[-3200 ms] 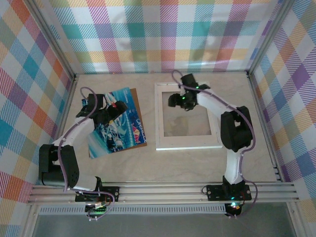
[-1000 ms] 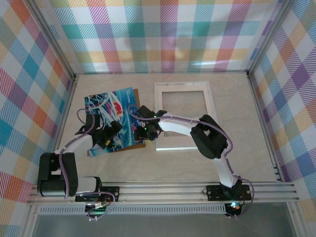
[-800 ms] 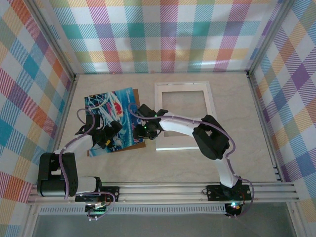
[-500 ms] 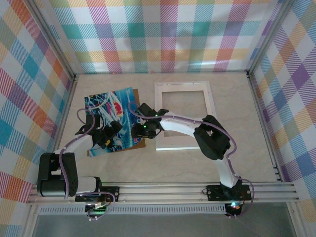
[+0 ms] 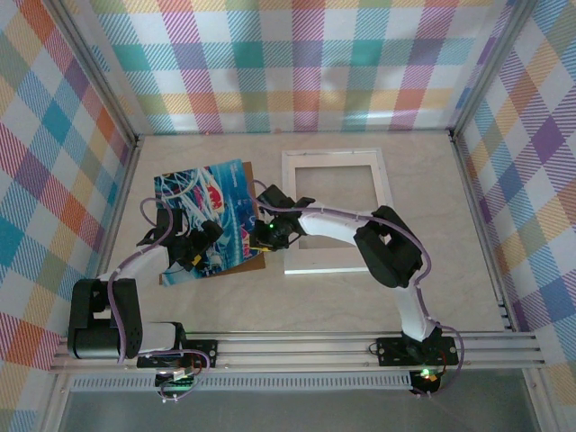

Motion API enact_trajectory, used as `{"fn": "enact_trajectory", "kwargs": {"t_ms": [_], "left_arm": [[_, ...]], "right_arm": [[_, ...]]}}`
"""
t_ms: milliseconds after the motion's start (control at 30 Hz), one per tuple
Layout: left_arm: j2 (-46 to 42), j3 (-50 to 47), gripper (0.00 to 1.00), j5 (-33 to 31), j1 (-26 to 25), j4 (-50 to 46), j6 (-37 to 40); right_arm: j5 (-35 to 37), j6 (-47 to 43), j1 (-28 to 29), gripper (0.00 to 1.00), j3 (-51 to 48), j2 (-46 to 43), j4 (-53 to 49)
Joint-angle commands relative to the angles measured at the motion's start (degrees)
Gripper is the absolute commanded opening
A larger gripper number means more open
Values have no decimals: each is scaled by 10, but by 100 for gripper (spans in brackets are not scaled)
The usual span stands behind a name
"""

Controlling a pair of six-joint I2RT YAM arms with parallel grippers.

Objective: Put the photo into the frame

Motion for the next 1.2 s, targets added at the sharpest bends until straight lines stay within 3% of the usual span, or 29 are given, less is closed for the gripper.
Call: {"fn": "enact_trajectory", "kwargs": {"t_ms": [0, 100, 300, 500, 700, 833, 967, 1167], "left_arm": [[-26, 3, 100, -8, 6, -31, 20], [-57, 30, 100, -24, 0, -50, 38], [-110, 133, 100, -142, -57, -173, 93], [-81, 200, 100, -228, -193, -204, 176], [-38, 187, 100, -332, -328, -143, 224], [-7, 190, 100, -333, -401, -105, 289], [50, 219, 100, -314, -445, -110, 351], [113, 240, 100, -343, -495, -87, 397]], "right_arm": [[-17, 13, -10, 13, -8, -9, 17], [-24, 11, -20, 5, -12, -17, 29], [-29, -11, -50, 3, -42, -62, 36], [-46, -62, -91, 3, -64, -113, -6], [-26, -109, -137, 5, -73, -176, -63], [-33, -158, -176, 7, -46, -185, -121], [-61, -174, -202, 8, -30, -179, -136], [-92, -174, -221, 8, -16, -157, -135]]}}
